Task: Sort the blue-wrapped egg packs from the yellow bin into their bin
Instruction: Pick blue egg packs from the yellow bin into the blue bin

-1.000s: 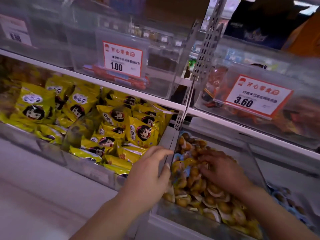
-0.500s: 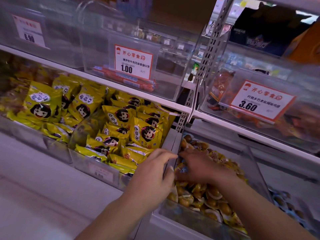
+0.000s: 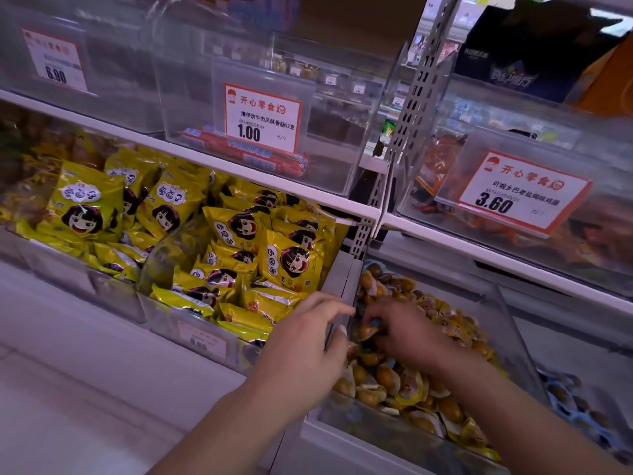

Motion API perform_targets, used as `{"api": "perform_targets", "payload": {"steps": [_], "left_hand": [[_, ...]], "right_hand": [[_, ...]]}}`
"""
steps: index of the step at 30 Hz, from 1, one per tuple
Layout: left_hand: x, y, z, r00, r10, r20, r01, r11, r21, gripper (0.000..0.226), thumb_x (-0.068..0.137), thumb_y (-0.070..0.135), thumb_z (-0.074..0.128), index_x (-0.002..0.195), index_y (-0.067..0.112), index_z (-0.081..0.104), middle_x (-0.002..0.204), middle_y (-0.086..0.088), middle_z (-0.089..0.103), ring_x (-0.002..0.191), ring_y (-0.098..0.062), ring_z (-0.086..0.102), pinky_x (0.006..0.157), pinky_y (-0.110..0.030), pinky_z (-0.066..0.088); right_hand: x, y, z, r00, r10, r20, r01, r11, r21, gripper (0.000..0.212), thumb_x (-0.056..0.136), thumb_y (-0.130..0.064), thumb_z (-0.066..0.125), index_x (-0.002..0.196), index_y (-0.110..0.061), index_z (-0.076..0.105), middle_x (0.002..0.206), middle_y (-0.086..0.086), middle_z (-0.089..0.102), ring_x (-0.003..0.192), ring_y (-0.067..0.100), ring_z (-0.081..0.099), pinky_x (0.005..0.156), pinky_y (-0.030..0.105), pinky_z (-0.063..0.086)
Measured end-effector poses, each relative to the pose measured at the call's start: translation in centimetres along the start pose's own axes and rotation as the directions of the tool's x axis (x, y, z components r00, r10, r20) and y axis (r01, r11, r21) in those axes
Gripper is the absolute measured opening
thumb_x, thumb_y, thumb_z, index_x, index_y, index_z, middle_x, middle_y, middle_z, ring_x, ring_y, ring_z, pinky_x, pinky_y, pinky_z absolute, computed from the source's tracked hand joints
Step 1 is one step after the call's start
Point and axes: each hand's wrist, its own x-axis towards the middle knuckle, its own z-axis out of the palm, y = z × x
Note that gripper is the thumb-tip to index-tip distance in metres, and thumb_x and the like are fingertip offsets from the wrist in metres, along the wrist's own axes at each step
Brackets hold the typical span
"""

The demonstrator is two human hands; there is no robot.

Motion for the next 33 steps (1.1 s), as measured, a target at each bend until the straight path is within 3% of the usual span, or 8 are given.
{"api": "perform_targets", "payload": {"steps": [6,10,13,17,21,28,31,33], "left_hand": [[0.0,0.6,0.5,0.996,0.073,-0.053,-0.072,0.997,0.027,0.027,0.098,0.022,0.052,0.118,0.033,0.066,0.121,0.029,0.049,0.108,0.005,0.054,0.088,-0.018,0.049],[0.1,2.4,1.6,0.983,0.156,-0.096,-0.153,0.987,0.043,0.026,0.097,0.023,0.049,0.115,0.031,0.066,0.120,0.027,0.051,0.103,0.008,0.053,0.084,-0.005,0.040],[0.4,3.4,4.0,0.983,0.181,-0.010,-0.180,0.983,0.045,0.029,0.096,0.030,0.043,0.119,0.034,0.061,0.121,0.027,0.048,0.105,0.006,0.052,0.086,-0.009,0.042],[1.6,2.6,8.0,0.986,0.079,0.148,-0.112,0.968,0.226,0.041,0.095,0.031,0.047,0.136,0.033,0.047,0.129,0.011,0.048,0.115,-0.013,0.053,0.095,-0.032,0.048],[3.0,1.3,10.3,0.972,-0.049,0.228,-0.047,0.918,0.395,0.042,0.092,0.035,0.048,0.134,0.032,0.048,0.130,0.002,0.058,0.118,-0.023,0.055,0.094,-0.040,0.048],[4.7,1.2,10.0,0.992,-0.114,0.051,0.103,0.978,0.180,0.050,0.076,0.032,0.077,0.124,0.038,0.064,0.119,0.009,0.064,0.109,-0.013,0.062,0.090,-0.028,0.051],[4.7,1.9,9.8,0.996,-0.060,-0.068,0.065,0.995,0.071,0.048,0.075,0.036,0.076,0.121,0.040,0.065,0.114,0.013,0.062,0.101,-0.003,0.063,0.088,-0.022,0.051],[4.5,2.8,9.8,0.994,-0.059,-0.088,0.058,0.998,-0.017,0.046,0.074,0.052,0.068,0.118,0.048,0.062,0.111,0.020,0.059,0.098,0.004,0.062,0.083,-0.017,0.051]], "right_hand": [[-2.5,2.2,-2.3,0.985,0.116,-0.124,-0.082,0.964,0.254,0.018,0.078,-0.013,0.081,0.084,-0.028,0.074,0.092,-0.012,0.069,0.087,0.010,0.066,0.079,0.030,0.053],[-5.0,3.6,-4.1,0.938,0.261,-0.228,-0.129,0.873,0.470,0.021,0.078,-0.013,0.084,0.075,-0.029,0.070,0.077,-0.007,0.071,0.074,0.005,0.067,0.063,0.014,0.047],[-6.6,4.1,-4.9,0.904,0.373,-0.209,-0.178,0.773,0.609,0.013,0.078,-0.018,0.084,0.072,-0.018,0.072,0.067,-0.005,0.072,0.060,0.001,0.066,0.056,0.013,0.047],[-8.9,4.3,-4.2,0.865,0.502,0.017,-0.270,0.437,0.858,0.024,0.080,-0.019,0.077,0.061,-0.008,0.067,0.059,0.015,0.064,0.052,0.026,0.059,0.050,0.032,0.042],[-10.1,3.7,-3.2,0.805,0.571,0.162,-0.245,0.070,0.967,0.022,0.069,-0.020,0.074,0.052,-0.011,0.064,0.053,0.017,0.047,0.042,0.024,0.050,0.036,0.021,0.020],[-10.0,3.9,-3.5,0.781,0.527,0.336,-0.298,-0.159,0.941,0.023,0.078,-0.025,0.070,0.067,-0.011,0.056,0.054,0.010,0.053,0.029,0.013,0.036,0.035,0.016,0.017],[-9.9,4.8,-4.3,0.810,0.407,0.422,-0.263,-0.390,0.882,0.017,0.091,-0.017,0.059,0.076,-0.010,0.058,0.067,0.009,0.068,0.036,0.011,0.037,0.033,0.014,0.018],[-10.2,5.2,-4.9,0.838,0.336,0.429,-0.252,-0.459,0.852,0.012,0.090,-0.011,0.058,0.078,-0.010,0.059,0.069,0.010,0.067,0.038,0.013,0.042,0.033,0.014,0.022]]}}
